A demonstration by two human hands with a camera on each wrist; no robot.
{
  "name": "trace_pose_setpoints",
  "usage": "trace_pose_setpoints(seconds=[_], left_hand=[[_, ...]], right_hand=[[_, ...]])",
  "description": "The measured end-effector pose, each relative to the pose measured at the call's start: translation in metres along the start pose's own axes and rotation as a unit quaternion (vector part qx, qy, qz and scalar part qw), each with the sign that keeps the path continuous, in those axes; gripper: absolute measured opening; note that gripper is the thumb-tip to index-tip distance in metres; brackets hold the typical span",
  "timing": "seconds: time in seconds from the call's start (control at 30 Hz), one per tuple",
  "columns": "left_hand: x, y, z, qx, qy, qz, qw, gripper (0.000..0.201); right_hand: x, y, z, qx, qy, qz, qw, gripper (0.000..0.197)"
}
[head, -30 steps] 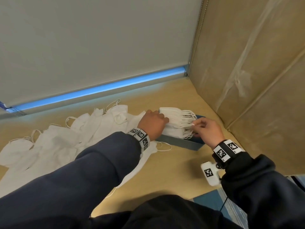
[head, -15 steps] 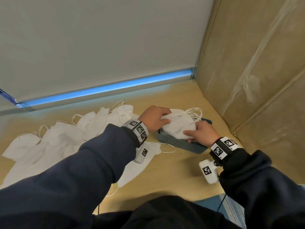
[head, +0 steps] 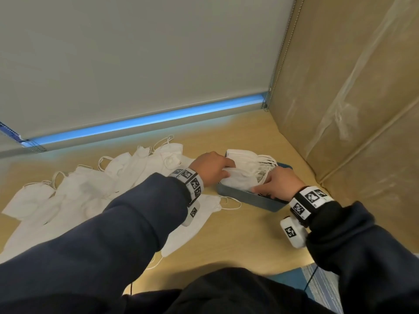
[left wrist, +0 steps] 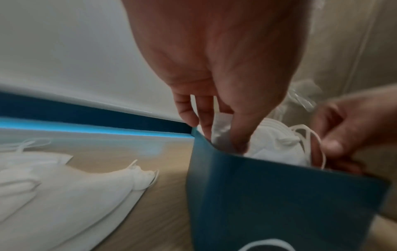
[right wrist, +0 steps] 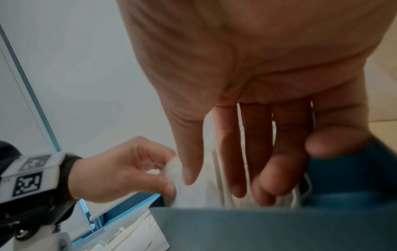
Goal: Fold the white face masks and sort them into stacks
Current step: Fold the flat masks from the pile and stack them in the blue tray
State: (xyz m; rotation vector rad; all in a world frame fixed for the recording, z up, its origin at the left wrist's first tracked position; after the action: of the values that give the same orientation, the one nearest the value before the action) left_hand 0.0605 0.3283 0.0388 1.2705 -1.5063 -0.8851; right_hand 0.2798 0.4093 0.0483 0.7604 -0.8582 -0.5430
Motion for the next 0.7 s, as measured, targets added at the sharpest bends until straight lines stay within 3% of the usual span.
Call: trace_pose_setpoints(seconds=[0.1,0.23,0.4,0.5,0.6,0.7], left_hand=[[-0.008,-0.008,-0.017,-0.129,-0.039,0.044,0.990,0.012],[-0.016,-0.013,-0.030,-0.238,-0.067,0.025,0.969,0.017],[-0.013,-0.020,-0.018,-0.250,-0.066,-0.020,0.966,0.016],[-0.003,-0.019,-0.007,-0.177,-0.053,-0.073,0.980,0.032],[0.015,-0.012,0.004,-0.024,0.003,-0.165,0.986,0.042],[0.050,-0.006,0.025,0.207,0.082,-0.245,0.944,0.022]], right_hand=[[0.005,0.012,-0.008,-0.010,0.014,-0.033,0.999,0.048],[0.011,0.018,-0.007,-0.026,0.038,-0.075,0.996,0.030],[0.013,0.008,0.004,-0.059,0.064,-0.085,0.993,0.024],[0.009,0.000,0.014,-0.084,0.088,-0.072,0.990,0.021],[0.009,-0.002,0.028,-0.091,0.103,-0.098,0.986,0.021],[0.015,-0.002,0.048,-0.147,0.139,-0.092,0.975,0.017]])
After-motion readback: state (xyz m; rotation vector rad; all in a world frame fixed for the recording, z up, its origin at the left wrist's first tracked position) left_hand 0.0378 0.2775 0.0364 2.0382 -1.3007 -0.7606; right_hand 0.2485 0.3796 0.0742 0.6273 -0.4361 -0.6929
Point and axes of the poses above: each hand's wrist, its own x-axis away from the middle knuckle, its own y-axis out of the back of the hand, z = x × y, the point moved 1 cm from there along -x, towards the middle knuckle, and after that the axes turned 2 degrees about z, right-handed, at the moved point
